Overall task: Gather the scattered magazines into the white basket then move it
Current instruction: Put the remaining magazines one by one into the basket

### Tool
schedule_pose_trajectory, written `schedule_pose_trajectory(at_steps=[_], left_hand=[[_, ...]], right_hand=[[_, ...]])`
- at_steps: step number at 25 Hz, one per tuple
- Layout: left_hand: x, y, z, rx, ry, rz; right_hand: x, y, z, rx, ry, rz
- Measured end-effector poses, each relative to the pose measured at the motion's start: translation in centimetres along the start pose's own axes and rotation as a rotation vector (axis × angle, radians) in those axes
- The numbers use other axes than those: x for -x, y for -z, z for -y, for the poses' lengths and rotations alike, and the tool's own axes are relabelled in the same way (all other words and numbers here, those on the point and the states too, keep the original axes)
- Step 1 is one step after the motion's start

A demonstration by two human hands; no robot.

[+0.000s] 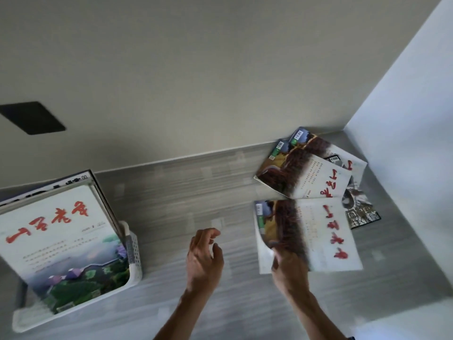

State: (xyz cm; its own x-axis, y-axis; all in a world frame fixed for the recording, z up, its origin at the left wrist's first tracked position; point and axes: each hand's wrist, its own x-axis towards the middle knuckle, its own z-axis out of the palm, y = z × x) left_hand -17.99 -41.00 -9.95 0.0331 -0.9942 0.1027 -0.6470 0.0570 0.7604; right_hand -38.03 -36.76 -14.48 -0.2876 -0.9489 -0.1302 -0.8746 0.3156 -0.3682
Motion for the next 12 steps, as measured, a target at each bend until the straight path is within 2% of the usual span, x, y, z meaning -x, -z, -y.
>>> schedule_pose_trajectory(at_steps=[1,4,6,8,9,10,12], left_hand=[[0.0,0.0,0.3,0.001,0.0,-0.009],[0.2,0.2,1.3,-0.051,0.035,0.006],[0.4,0.5,2.5,-0.261,0.166,0.162],[1.3,0.8,4.1,-0.554,0.327,0.436],[1.9,1.0,4.8,-0.627,0.41,0.53],[2.6,1.1,5.4,-0.64,0.464,0.563],[3.8,1.2,6.2,-0.572,0.49,0.495]], right_hand=[[1.5,-0.7,1.2,-0.032,0.093,0.046],[6.3,-3.7,6.1,-0.15,0.325,0.429],[9.2,-5.1,8.0,-0.164,0.422,0.581],[11.0,-5.4,8.2,-0.158,0.441,0.615],[11.5,-5.2,7.7,-0.17,0.462,0.573],[11.6,-4.7,7.1,-0.189,0.434,0.537],[10.7,-4.0,5.2,-0.226,0.237,0.425]])
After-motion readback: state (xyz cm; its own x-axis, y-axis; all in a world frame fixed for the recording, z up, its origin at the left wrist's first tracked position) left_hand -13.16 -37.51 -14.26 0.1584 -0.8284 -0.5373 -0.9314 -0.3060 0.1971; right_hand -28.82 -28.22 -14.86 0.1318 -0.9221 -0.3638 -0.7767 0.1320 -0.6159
